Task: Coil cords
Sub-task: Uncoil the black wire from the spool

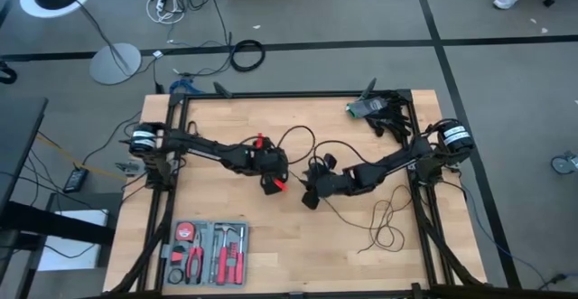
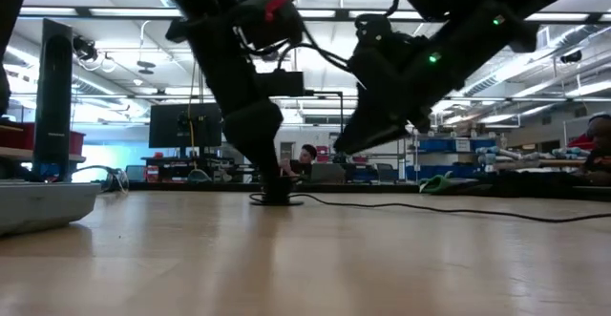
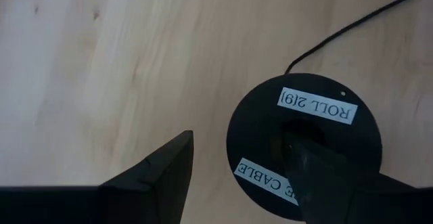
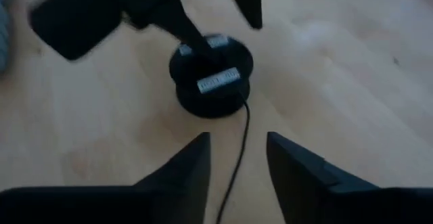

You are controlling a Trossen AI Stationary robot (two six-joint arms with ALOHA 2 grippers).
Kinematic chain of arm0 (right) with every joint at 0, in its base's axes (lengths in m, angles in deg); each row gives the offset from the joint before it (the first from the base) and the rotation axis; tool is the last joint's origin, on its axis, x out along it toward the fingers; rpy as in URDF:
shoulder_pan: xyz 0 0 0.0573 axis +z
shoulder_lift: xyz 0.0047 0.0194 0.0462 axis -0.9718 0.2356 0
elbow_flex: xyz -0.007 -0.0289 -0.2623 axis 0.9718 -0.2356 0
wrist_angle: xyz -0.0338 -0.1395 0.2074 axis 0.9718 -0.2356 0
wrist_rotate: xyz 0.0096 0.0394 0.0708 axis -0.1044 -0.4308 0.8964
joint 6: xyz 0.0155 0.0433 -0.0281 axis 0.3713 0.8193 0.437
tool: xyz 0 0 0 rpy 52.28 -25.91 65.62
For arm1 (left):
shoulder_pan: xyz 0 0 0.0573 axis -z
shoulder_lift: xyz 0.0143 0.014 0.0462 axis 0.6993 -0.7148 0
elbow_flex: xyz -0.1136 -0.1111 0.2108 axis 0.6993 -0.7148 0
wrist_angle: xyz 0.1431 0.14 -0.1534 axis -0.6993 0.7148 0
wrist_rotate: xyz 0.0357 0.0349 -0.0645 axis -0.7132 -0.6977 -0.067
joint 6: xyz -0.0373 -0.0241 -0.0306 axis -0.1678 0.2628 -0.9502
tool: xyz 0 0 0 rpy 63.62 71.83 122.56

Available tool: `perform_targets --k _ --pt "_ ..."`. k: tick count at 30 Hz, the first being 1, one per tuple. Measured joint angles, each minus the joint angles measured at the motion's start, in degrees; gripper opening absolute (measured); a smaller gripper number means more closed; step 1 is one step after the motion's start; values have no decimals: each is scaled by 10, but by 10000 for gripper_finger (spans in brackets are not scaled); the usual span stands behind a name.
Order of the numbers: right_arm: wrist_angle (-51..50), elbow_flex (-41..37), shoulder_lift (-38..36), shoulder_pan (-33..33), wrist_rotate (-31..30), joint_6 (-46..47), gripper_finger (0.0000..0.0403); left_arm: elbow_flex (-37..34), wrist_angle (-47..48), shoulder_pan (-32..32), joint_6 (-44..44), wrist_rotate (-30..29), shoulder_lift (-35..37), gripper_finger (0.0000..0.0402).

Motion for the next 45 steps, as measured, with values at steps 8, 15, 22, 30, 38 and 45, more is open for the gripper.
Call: perform_targets --k 8,15,22,30,38,45 --pt "49 1 19 -35 31 -55 182 -81 -127 -31 -12 83 31 229" --pt "120 1 86 -54 91 -88 172 -80 -129 -31 -2 88 33 229" --pt "140 21 136 -78 73 -119 154 -80 -138 -30 -2 89 33 229" --pt "96 25 127 -77 91 -59 13 -79 -126 -34 -3 89 33 229" --pt "-100 24 43 22 64 43 2 -76 -117 -45 -7 89 35 229" --pt "-233 24 -23 145 6 199 1 -75 -125 -45 -7 94 36 230"
